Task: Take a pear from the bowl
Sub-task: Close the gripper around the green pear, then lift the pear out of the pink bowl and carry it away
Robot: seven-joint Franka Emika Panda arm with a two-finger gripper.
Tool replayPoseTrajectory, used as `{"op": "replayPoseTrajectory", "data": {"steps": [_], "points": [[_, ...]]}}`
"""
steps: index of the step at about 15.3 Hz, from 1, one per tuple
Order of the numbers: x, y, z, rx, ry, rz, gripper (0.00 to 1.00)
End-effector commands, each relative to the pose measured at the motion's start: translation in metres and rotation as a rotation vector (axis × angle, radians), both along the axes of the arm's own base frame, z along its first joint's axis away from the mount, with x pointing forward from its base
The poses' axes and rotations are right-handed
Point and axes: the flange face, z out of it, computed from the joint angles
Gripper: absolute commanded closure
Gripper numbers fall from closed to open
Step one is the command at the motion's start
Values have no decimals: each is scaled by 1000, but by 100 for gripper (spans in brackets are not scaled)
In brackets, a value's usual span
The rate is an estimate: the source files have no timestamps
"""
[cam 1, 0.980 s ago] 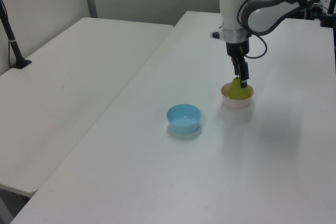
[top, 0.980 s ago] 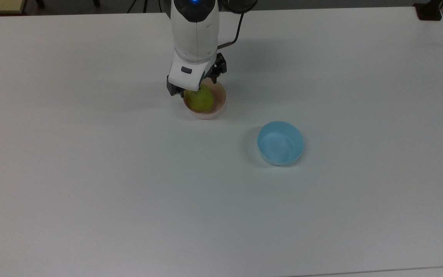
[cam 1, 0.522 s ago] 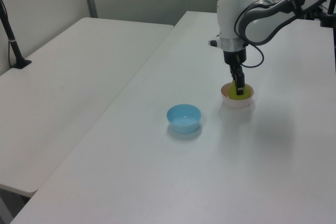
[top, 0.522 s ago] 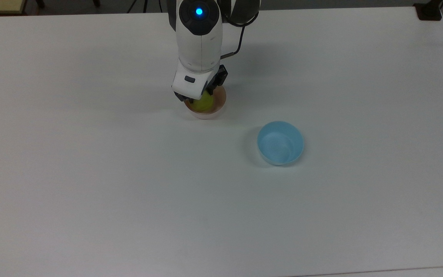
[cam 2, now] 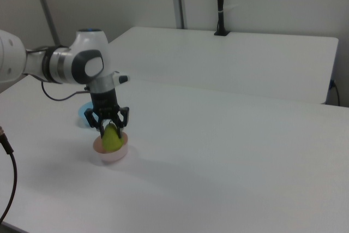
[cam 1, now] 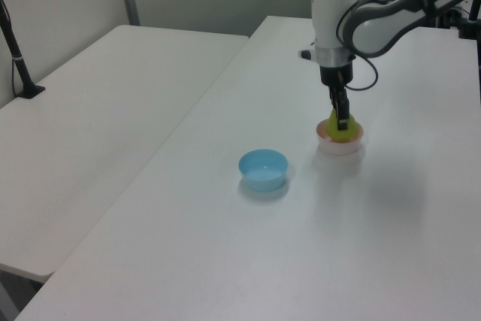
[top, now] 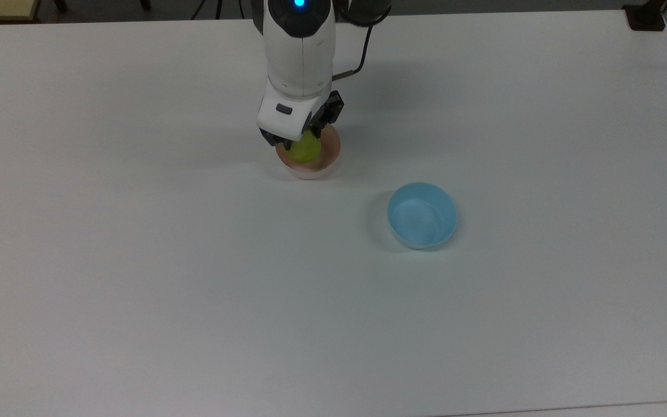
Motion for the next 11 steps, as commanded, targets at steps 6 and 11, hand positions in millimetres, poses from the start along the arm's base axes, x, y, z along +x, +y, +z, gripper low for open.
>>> {"op": "replayPoseTrajectory", "data": {"steps": [6, 11], "points": [[-16, -31, 177, 69, -118, -139, 100], [-17, -58, 213, 69, -127, -177, 100]]}}
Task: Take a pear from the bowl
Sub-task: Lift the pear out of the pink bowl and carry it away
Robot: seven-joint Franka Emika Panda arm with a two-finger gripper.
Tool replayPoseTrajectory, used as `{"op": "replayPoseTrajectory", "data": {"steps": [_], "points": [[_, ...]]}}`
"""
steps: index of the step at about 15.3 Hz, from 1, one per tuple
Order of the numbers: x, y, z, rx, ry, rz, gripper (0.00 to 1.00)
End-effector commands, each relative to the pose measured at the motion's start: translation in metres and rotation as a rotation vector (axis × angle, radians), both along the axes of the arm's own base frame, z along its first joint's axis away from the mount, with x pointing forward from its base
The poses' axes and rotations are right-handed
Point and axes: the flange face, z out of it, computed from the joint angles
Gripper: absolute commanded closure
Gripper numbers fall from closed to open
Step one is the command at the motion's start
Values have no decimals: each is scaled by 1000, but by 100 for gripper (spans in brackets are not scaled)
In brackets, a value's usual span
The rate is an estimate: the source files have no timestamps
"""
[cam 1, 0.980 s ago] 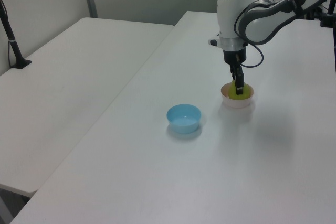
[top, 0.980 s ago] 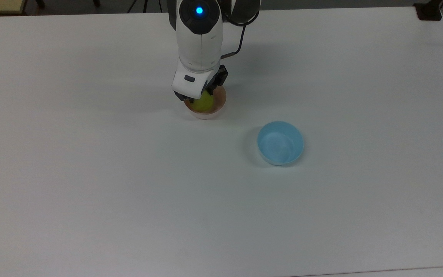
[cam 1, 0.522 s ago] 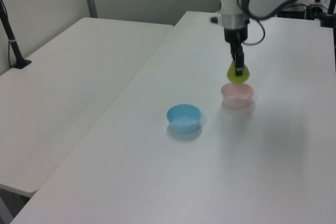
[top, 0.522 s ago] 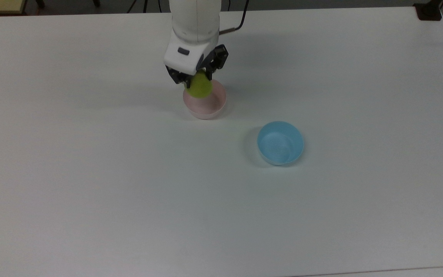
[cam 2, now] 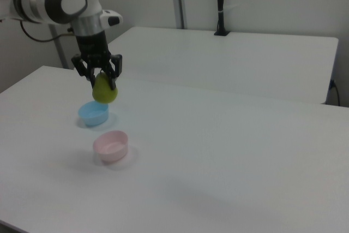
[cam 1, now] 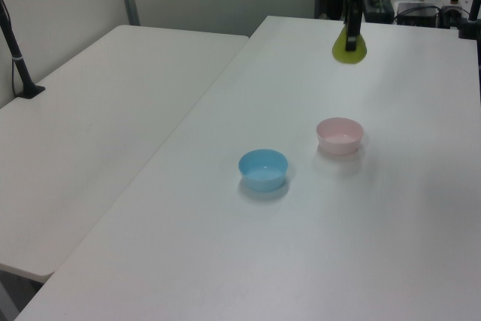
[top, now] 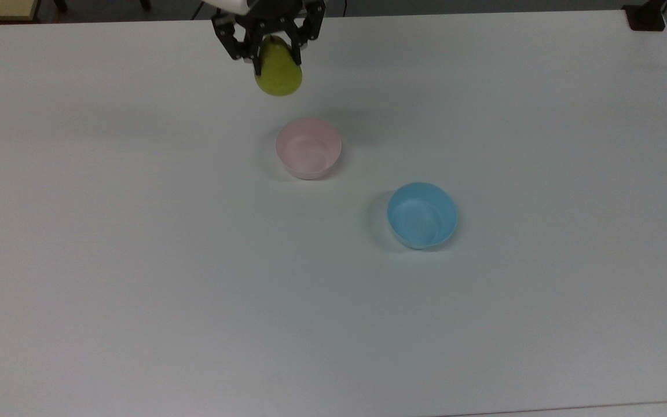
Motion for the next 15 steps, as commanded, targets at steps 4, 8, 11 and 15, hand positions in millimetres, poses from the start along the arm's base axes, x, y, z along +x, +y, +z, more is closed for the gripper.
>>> {"op": "replayPoseTrajectory", "data": {"steps": [4, 8, 11, 15], "points": [[19, -83, 25, 6, -47, -58, 100], [50, -144, 6, -17, -44, -80, 100], [77, -177, -20, -23, -53, -123, 100], [97, -225, -76, -30, -78, -216, 100]]}}
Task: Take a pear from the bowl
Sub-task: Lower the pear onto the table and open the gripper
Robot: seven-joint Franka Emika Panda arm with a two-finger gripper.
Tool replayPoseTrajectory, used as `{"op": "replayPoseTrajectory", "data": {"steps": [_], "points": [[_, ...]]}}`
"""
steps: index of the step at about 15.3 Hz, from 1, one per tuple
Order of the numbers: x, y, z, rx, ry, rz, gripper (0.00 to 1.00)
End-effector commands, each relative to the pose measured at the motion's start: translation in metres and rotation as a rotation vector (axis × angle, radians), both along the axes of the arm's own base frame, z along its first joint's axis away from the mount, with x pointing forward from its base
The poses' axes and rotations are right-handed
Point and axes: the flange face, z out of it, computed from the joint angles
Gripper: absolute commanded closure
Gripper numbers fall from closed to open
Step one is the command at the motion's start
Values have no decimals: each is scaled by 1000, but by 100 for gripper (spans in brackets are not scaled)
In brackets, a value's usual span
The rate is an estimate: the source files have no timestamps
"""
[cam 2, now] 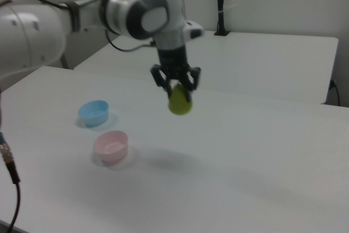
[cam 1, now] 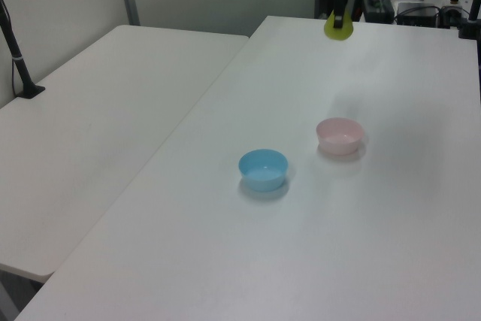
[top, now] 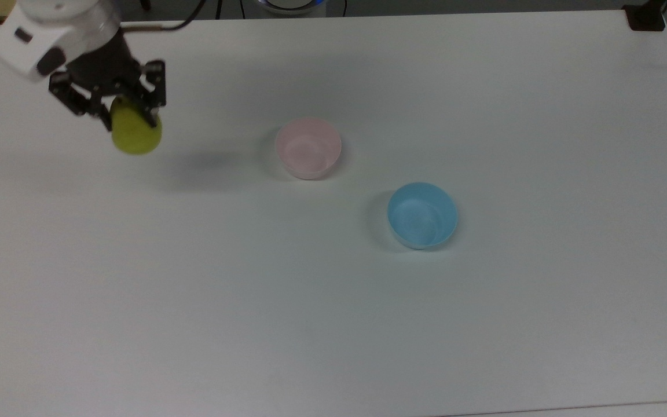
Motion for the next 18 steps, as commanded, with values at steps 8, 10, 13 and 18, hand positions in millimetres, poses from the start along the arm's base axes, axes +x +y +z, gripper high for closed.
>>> {"op": "replayPoseTrajectory", "data": {"steps": [8, 10, 13, 18], "points": [[40, -70, -133, -20, -15, -105, 100], [40, -71, -150, -19, 8, -104, 100], [41, -72, -167, -21, 19, -101, 97], [36, -83, -166, -32, 19, -119, 19]]}}
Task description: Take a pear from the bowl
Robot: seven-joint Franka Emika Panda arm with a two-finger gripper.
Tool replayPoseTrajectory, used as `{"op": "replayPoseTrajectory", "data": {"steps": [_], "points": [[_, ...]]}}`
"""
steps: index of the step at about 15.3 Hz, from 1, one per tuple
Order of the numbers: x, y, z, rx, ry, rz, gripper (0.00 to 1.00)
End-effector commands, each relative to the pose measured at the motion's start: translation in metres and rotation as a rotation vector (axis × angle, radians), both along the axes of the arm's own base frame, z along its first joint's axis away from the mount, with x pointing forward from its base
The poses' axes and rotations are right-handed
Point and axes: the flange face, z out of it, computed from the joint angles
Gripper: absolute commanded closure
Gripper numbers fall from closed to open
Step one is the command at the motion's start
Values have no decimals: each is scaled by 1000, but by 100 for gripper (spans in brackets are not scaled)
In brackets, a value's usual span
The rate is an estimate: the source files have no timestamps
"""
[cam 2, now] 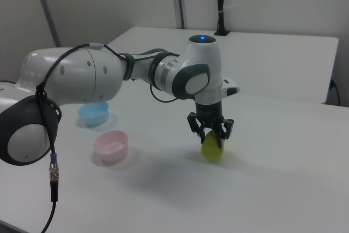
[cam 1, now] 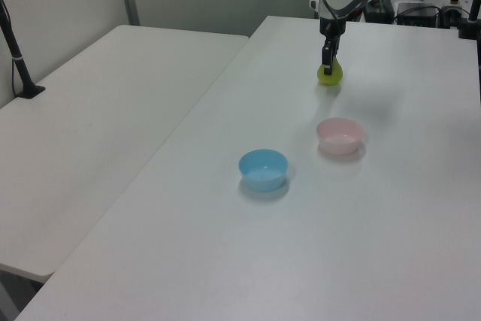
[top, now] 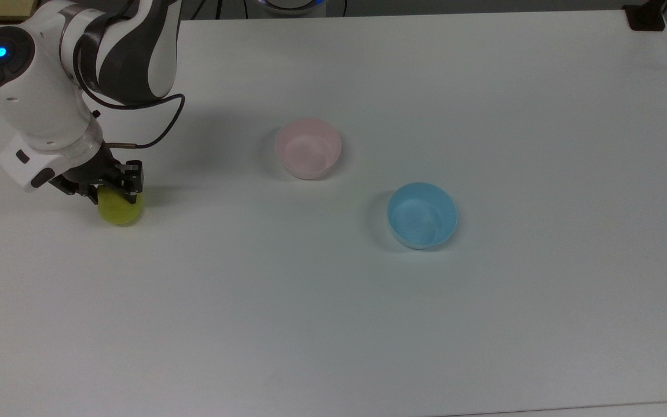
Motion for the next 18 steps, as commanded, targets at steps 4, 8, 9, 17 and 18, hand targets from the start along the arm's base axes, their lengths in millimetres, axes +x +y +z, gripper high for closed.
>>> {"op": "replayPoseTrajectory", "data": {"steps": [4, 8, 9, 17, 18], "points": [[-3, 3, 61, -74, -60, -1, 0], [-17, 52, 131, -64, -57, 10, 0], [-23, 70, 154, -62, -61, 3, 0], [-109, 192, 272, -2, 10, -81, 0], [-118, 206, 274, 9, 7, -84, 0]]}}
